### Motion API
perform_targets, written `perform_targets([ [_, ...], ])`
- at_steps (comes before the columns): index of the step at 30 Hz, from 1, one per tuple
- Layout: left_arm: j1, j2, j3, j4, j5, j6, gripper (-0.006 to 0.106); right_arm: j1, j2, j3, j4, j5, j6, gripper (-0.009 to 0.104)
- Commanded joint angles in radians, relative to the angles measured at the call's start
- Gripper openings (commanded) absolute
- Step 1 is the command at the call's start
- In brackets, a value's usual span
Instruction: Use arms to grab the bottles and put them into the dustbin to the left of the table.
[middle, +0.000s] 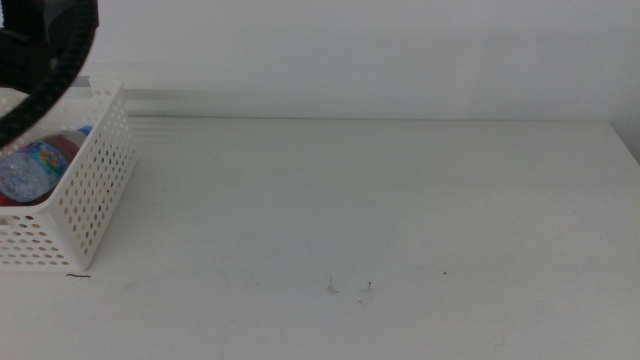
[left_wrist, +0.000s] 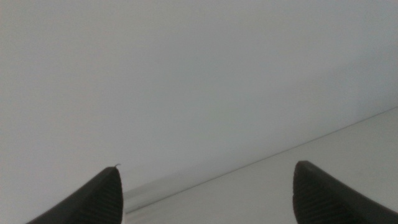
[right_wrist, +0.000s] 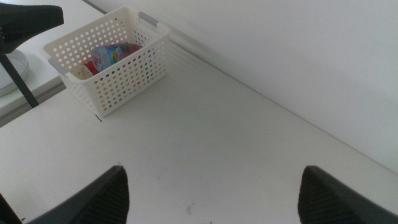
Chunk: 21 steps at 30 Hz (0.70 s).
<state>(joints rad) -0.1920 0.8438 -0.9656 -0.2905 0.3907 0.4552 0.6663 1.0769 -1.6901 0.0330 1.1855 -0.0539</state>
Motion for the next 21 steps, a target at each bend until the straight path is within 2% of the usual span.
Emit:
perform_targets([
  [1, -0.007, -0.004, 0.005, 0.002, -0.014, -0.011, 0.093, 0.001, -0.005, -0.01, -0.003, -0.005, -0.007, 0.09],
  [5, -0.007, -0.004, 0.015, 0.002, -0.014, -0.011, 0.093, 0.001, -0.005, 0.036, -0.007, -0.04, 0.01, 0.09],
  [8, -0.007, -0.027, 0.073, -0.006, -0.042, -0.011, 0.093, -0.017, -0.033, 0.143, -0.044, -0.176, 0.012, 0.09],
  [10, -0.007, -0.058, 0.146, -0.03, -0.114, -0.011, 0.093, -0.054, -0.066, 0.256, -0.033, -0.288, 0.012, 0.09],
  [14, -0.007, -0.147, 0.355, -0.033, -0.313, -0.011, 0.093, -0.168, -0.178, 0.523, 0.003, -0.496, 0.012, 0.09],
  [19, -0.007, -0.338, 0.583, -0.028, -0.331, -0.011, 0.093, -0.344, -0.355, 0.906, 0.003, -0.802, 0.012, 0.09],
  [21, -0.007, -0.428, 0.661, -0.016, -0.34, -0.011, 0.093, -0.421, -0.44, 1.049, 0.003, -0.878, 0.012, 0.09],
])
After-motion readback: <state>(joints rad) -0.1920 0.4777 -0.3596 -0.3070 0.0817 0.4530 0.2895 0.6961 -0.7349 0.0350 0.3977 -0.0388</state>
